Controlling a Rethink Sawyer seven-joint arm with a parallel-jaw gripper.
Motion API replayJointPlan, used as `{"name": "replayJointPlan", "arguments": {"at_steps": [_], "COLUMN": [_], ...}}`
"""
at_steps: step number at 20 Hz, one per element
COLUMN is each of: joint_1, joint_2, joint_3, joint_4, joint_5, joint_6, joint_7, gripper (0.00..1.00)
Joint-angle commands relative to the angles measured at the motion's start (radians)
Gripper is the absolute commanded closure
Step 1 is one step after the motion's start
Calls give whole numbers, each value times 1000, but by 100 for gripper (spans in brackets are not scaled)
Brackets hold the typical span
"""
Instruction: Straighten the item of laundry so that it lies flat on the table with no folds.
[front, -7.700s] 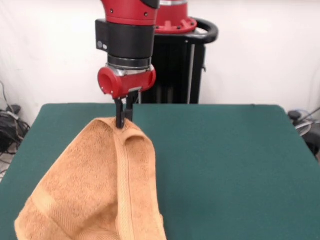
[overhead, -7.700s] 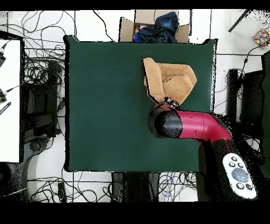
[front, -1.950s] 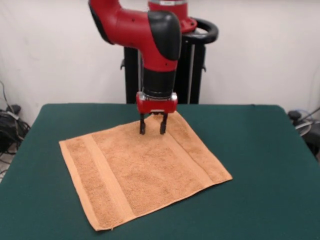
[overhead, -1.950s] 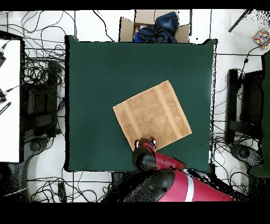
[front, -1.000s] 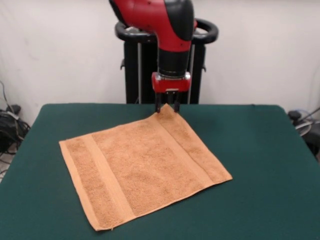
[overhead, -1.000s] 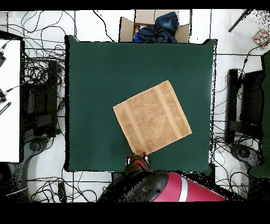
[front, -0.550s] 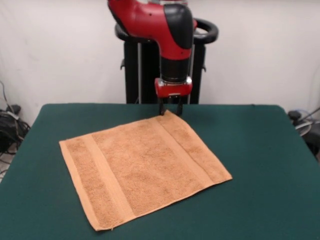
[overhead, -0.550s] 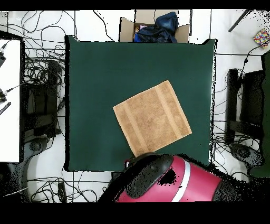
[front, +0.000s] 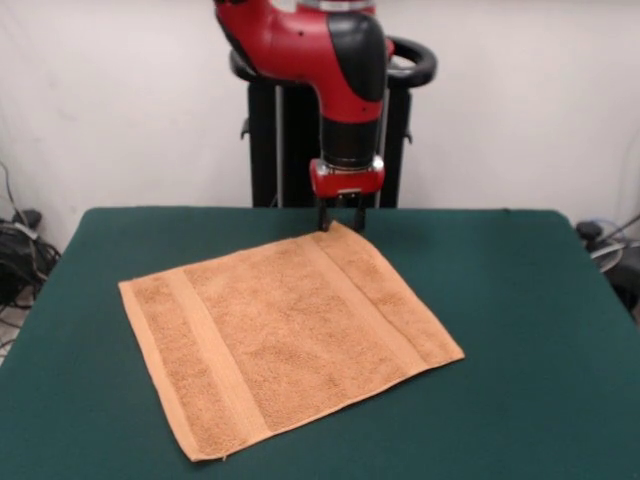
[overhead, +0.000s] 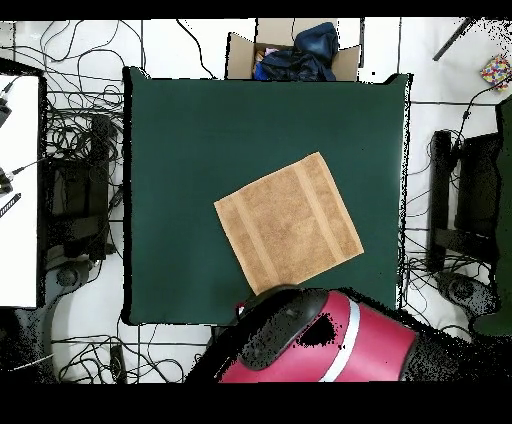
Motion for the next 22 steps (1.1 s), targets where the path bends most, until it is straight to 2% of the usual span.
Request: {"name": "replayJointPlan", "arguments": {"at_steps": [1, 5, 9, 10, 11, 16, 18, 22], "joint_1": [19, 9, 24, 4, -23, -5, -17, -13], "joint_2": [70, -122, -295, -319, -334, -454, -471, -501], "joint_3": [113, 114, 101, 123, 159, 168, 183, 177], "joint_4": [-211, -130, -84, -79, -77, -88, -106, -123], "joint_5": [56, 18, 36, 21, 24, 28, 28, 26], "joint_6": [-22, -10, 88, 103, 172, 290, 356, 395], "joint_7": [254, 237, 215, 214, 211, 171, 154, 157], "gripper": [0, 0, 0, 0, 0, 0, 0, 0]}}
